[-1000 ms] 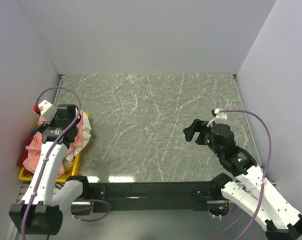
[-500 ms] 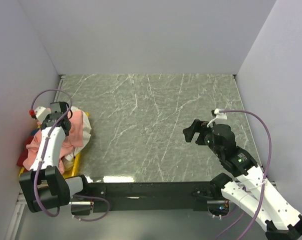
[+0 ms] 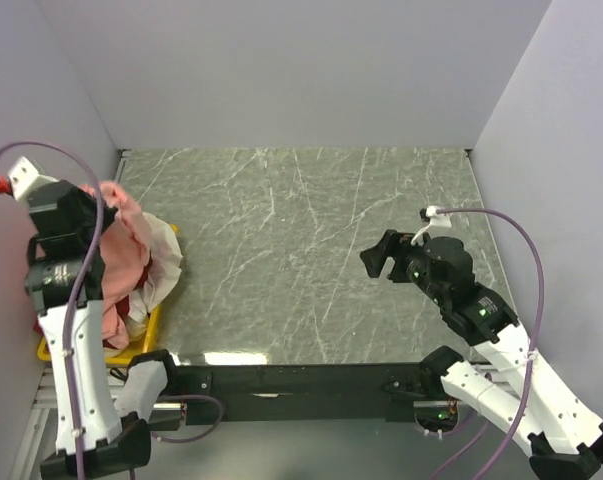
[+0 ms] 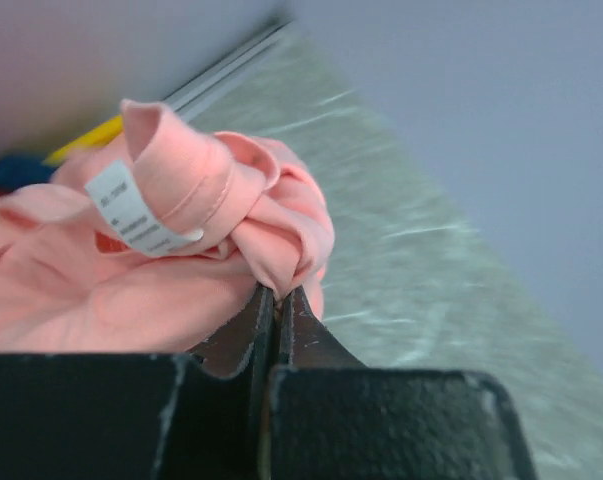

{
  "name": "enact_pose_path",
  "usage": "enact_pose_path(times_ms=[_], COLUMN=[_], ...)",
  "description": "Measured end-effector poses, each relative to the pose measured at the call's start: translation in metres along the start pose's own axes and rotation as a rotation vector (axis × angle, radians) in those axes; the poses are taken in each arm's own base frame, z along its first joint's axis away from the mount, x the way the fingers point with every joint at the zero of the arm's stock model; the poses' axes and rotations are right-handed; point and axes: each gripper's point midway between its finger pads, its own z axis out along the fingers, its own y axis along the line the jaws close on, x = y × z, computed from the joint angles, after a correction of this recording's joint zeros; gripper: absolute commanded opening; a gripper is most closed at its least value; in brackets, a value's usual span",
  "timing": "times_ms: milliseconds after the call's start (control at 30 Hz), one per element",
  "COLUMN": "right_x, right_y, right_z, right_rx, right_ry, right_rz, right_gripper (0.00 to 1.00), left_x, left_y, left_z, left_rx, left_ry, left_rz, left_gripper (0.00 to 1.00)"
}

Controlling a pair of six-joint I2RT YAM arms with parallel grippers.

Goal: Fold and stack the t-shirts
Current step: Grab the tshirt from the pile, then move the tshirt to the center of the board

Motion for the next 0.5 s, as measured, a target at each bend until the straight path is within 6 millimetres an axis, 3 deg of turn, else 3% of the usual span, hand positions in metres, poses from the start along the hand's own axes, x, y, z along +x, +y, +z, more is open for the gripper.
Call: enact_pose_path(times_ms=[133,300,400,500], right_x=[-0.02,-0.058,-0.081,-0.098], right_y=[0.015,0.036,0.048,0.057], right_z=[-0.003,-0.01,-0.017,-0.021], right_rx=[-0.032,-0.06,-0.082,-0.099], right_ry=[-0.018,-0.07,-0.108,-0.136], right_rz=[0.002,-0.007,-0.008,-0.007], right_gripper=[0.93,0.92,0.92,0.91], left_x=[-0.047,-0.087,-0.093,-0.086], left_y=[-0.056,-0.122,-0.157,-0.184], left_z=[-0.047,-0.101,-0.126,-0.142], left_rx=[0.25,0.544,0.723,0.856], left_ry=[-0.05,-0.059,-0.038,0.022], left_rz=[-0.019,-0.024,-0.031,-0.05], left_gripper=[0.0,0.0,0.0,0.01])
